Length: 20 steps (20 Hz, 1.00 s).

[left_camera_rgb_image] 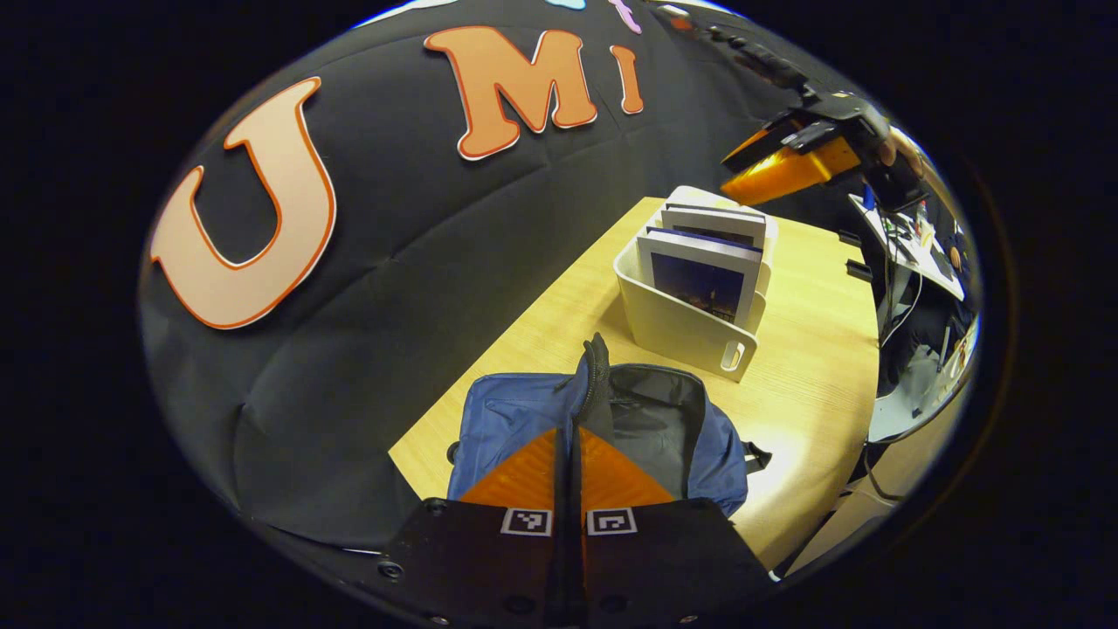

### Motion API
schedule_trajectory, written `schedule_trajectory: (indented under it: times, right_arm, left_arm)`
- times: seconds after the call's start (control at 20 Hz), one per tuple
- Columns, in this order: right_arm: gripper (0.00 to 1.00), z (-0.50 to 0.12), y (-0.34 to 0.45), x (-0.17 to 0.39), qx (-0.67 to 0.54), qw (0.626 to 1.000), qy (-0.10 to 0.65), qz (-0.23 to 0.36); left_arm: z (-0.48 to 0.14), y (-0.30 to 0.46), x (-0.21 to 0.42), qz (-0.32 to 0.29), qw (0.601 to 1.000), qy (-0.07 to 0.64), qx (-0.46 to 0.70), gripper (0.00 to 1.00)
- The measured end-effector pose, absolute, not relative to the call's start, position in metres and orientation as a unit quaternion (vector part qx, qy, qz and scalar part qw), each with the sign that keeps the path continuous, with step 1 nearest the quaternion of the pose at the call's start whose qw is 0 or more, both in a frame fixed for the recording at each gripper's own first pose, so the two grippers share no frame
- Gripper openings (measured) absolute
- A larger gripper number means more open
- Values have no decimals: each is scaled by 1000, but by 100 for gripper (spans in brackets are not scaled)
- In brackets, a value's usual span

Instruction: Open the schoolbag, grab two books from the bookshelf and put them into the schoolbag.

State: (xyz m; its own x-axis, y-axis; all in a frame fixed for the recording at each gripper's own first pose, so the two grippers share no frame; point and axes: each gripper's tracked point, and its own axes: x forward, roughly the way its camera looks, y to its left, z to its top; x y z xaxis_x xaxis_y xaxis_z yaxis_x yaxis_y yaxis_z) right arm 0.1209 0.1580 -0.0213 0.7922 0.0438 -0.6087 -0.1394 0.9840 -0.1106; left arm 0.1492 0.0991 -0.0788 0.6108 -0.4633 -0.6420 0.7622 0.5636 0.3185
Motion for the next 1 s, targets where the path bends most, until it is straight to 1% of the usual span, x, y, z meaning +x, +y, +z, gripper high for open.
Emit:
schedule_trajectory:
  times: [0.1, 0.3, 0.4, 0.5, 0.7, 0.8, 0.85, 0.9, 0.95, 1.0]
  right_arm:
    - [98, -37, 164, 131, -53, 927, 367, 49]
    - [98, -77, 155, 151, -53, 897, 439, 25]
    - [98, -93, 161, 154, -38, 881, 471, 29]
    - [98, -102, 166, 157, -18, 868, 495, 30]
    - [98, -118, 160, 160, -20, 850, 526, 14]
    - [86, -125, 150, 161, -29, 846, 533, 0]
    - [62, -129, 143, 162, -37, 844, 536, -9]
    - [53, -131, 136, 160, -44, 840, 540, -21]
    - [39, -131, 136, 163, -42, 840, 541, -25]
    - [36, -131, 134, 161, -36, 837, 545, -33]
  left_arm:
    - [-84, 101, 147, -372, 844, 254, 292, 1]
    - [-90, 108, 153, -384, 840, 250, 292, 0]
    - [-92, 109, 157, -390, 836, 248, 295, 0]
    - [-92, 111, 161, -395, 834, 244, 298, 0]
    - [-97, 116, 167, -395, 835, 248, 292, 1]
    - [-98, 116, 166, -398, 835, 247, 290, 0]
    - [-97, 116, 165, -399, 834, 247, 290, 1]
    - [-97, 114, 164, -401, 833, 247, 291, 0]
    - [-96, 114, 163, -401, 832, 246, 293, 1]
    - [-96, 114, 165, -401, 832, 246, 294, 0]
